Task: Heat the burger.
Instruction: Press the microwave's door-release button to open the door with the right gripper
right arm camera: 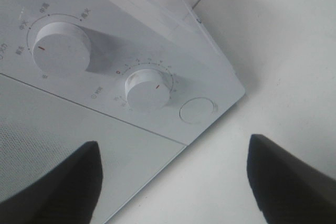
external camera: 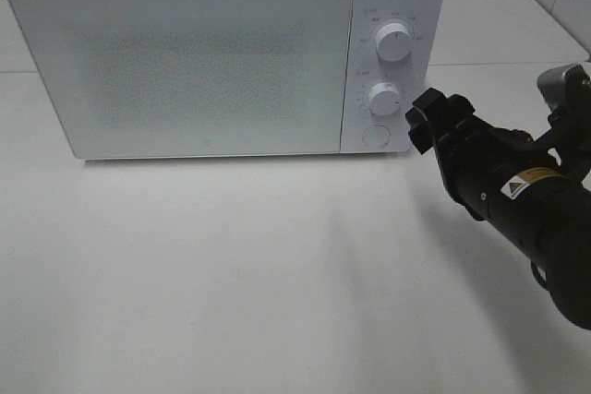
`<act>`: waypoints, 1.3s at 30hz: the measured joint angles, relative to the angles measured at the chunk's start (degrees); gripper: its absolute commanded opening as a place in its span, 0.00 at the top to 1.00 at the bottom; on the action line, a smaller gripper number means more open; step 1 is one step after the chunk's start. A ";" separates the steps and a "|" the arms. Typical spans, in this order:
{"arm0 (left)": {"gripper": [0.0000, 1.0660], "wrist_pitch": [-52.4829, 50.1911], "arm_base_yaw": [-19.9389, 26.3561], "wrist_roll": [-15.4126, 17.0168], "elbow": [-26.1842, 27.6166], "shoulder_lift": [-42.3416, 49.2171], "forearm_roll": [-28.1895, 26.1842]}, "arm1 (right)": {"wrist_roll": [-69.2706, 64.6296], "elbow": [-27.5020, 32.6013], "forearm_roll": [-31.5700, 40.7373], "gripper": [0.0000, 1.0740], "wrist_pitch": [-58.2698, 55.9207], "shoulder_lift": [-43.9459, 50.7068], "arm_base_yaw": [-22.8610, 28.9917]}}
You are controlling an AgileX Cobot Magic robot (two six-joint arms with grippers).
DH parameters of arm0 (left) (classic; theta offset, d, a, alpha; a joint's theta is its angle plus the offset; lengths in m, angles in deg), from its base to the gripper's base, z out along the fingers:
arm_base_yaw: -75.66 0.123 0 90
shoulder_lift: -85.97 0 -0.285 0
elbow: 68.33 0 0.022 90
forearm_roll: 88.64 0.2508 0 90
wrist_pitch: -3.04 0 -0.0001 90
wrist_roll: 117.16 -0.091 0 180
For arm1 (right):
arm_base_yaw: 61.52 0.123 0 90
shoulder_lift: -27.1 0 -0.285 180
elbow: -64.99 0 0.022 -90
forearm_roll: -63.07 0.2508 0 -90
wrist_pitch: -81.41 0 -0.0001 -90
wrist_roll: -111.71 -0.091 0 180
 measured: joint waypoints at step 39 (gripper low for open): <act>0.13 0.00 0.00 0.00 0.00 0.00 0.00 | -37.24 -11.00 -1.55 1.00 -4.24 -11.92 1.38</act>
